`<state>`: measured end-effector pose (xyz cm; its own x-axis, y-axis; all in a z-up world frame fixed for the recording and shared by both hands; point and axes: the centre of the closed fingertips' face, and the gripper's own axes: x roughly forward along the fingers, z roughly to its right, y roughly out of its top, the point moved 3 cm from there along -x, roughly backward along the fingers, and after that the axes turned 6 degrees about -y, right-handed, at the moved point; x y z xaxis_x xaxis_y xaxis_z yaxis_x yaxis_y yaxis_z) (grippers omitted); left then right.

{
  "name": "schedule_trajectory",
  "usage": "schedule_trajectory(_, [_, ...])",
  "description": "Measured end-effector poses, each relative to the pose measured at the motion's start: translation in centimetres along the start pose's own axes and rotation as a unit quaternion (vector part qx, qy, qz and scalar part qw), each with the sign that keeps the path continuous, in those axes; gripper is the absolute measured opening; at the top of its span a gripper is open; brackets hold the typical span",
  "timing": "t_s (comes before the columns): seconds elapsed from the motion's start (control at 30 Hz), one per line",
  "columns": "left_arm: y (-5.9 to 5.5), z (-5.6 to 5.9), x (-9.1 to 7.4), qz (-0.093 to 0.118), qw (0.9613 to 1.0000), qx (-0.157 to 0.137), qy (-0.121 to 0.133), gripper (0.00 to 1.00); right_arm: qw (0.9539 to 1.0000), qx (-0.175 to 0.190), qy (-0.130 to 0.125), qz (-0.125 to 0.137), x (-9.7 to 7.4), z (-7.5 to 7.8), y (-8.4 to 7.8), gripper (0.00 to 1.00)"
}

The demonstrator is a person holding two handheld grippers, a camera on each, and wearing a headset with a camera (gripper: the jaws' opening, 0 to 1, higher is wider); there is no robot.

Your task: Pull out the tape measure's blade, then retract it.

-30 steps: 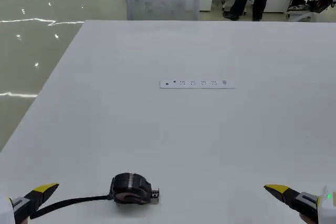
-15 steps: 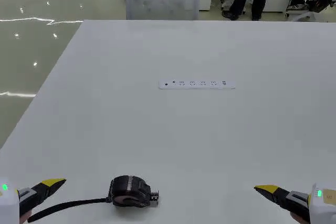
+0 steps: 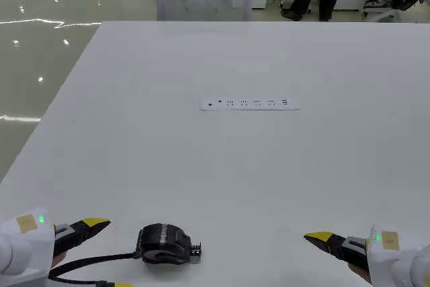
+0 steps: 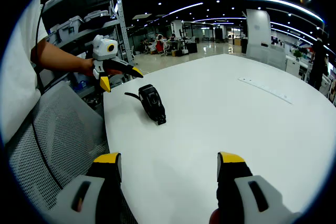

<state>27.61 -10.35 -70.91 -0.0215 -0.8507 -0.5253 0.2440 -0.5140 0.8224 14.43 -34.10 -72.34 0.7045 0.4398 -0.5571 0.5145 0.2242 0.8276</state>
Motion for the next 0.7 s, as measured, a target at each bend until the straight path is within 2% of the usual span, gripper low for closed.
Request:
schedule_trajectory(0.13, [0.1,-0.3,0.7,-0.001,0.9999,-0.005,-0.011,0.84,1.0,-0.005,0.007,-0.004,0.6,0.0,0.1,0.74])
schedule_trajectory(0.3, [-0.5,-1.1,1.4,-0.019,0.9996,0.012,-0.016,0.82,0.9999,-0.006,0.013,-0.01,1.2,0.2,0.0,0.74])
schedule_trajectory(0.7, [-0.9,-2.2,2.8,-0.037,0.9986,0.011,-0.037,0.79,0.9992,-0.011,0.028,-0.026,2.6,0.3,-0.3,0.73])
